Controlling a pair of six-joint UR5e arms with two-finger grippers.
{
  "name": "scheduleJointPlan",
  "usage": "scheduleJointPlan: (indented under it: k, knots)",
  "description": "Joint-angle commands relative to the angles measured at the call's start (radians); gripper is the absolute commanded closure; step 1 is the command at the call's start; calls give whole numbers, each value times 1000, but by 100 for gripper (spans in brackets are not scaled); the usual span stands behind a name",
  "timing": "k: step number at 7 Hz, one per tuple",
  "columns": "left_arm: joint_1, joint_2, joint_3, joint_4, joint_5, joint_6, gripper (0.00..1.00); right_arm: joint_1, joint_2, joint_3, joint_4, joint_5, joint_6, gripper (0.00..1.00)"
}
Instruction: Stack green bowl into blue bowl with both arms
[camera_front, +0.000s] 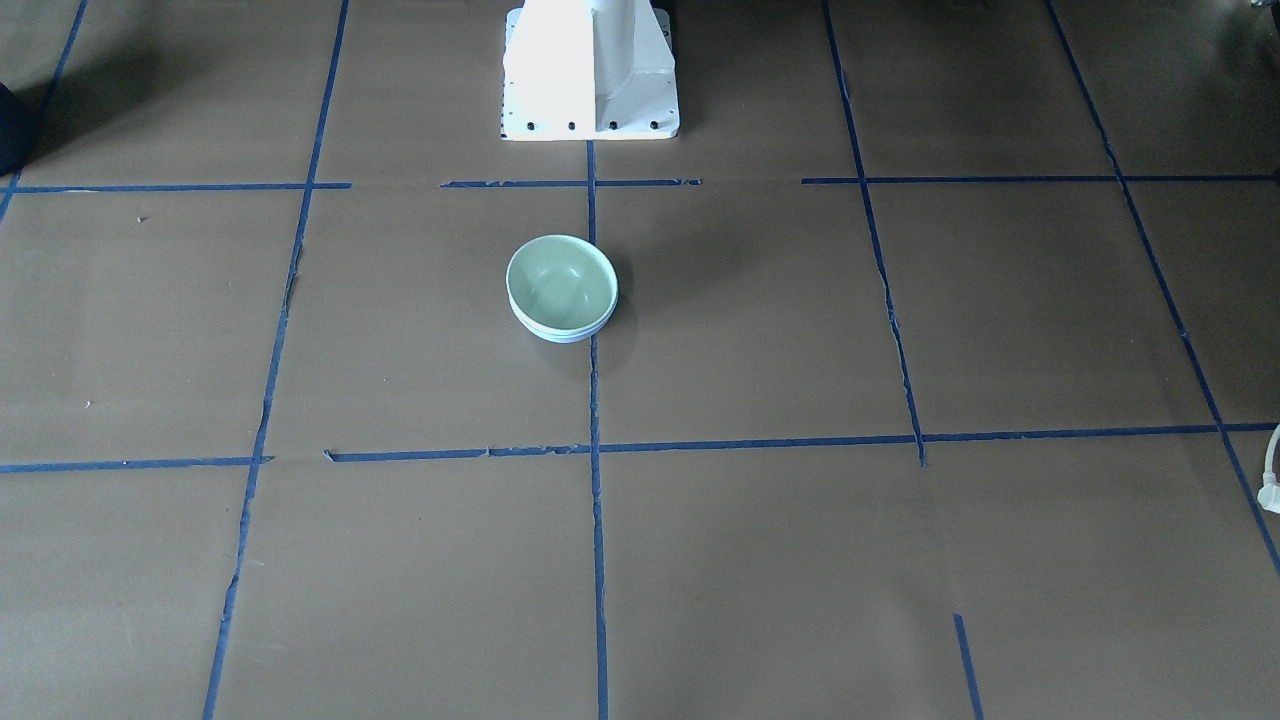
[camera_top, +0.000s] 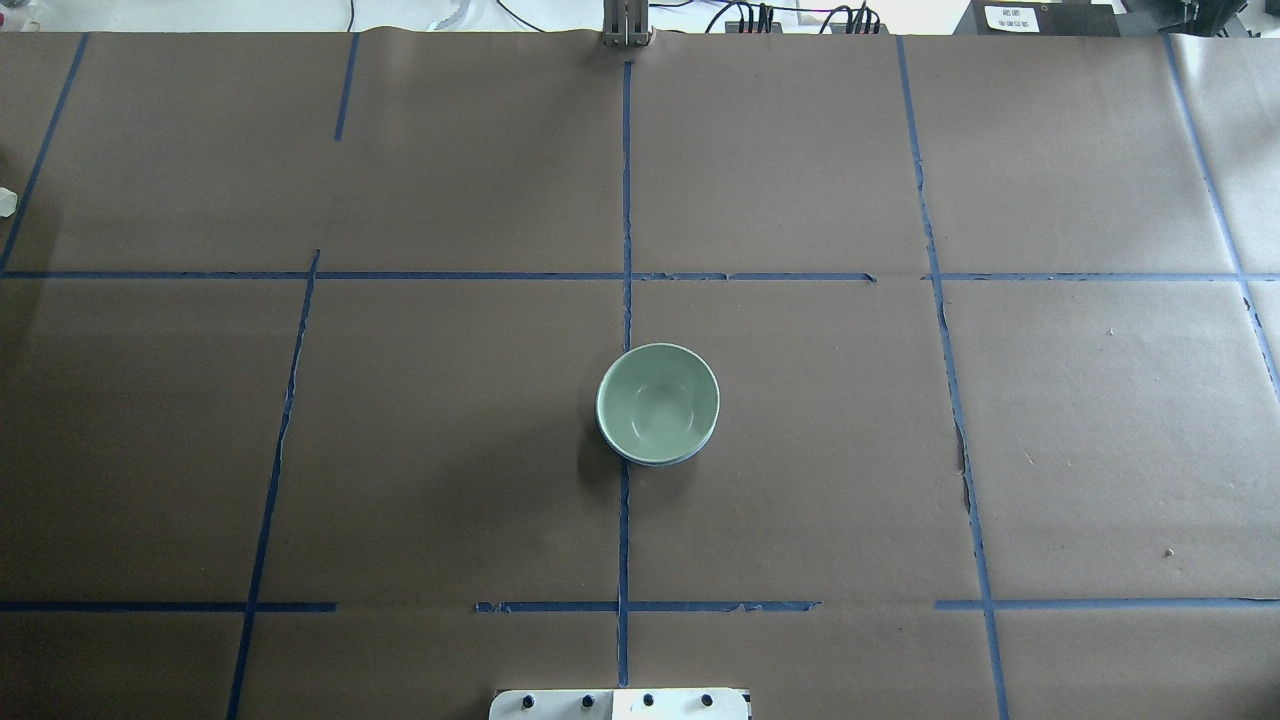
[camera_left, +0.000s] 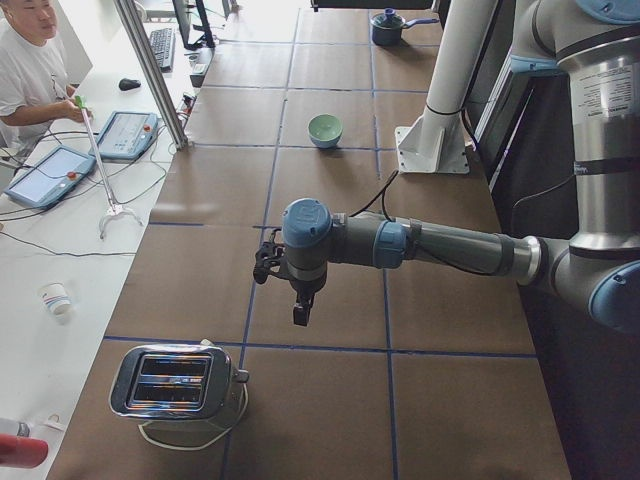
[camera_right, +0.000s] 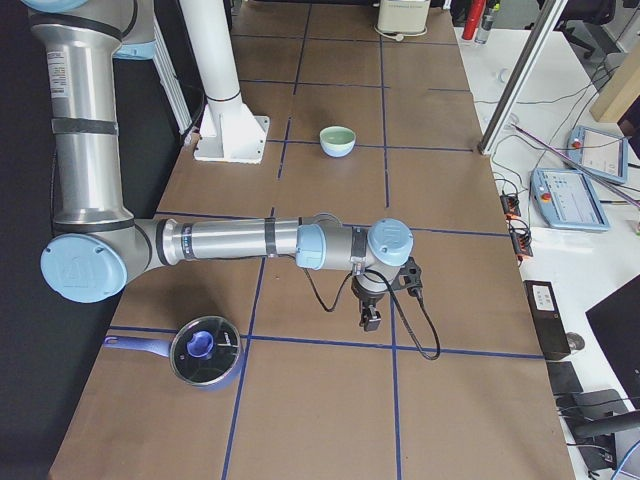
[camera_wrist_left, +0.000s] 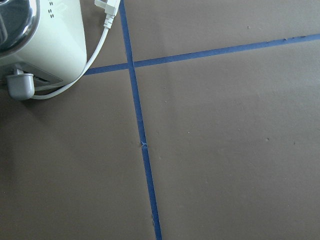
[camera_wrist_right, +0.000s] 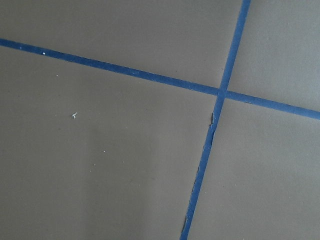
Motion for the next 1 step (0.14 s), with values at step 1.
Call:
scheduleJointPlan:
  k: [1]
  knots:
    - [0, 5, -7, 2, 3, 0, 0, -5, 5, 6, 1, 0, 1, 0]
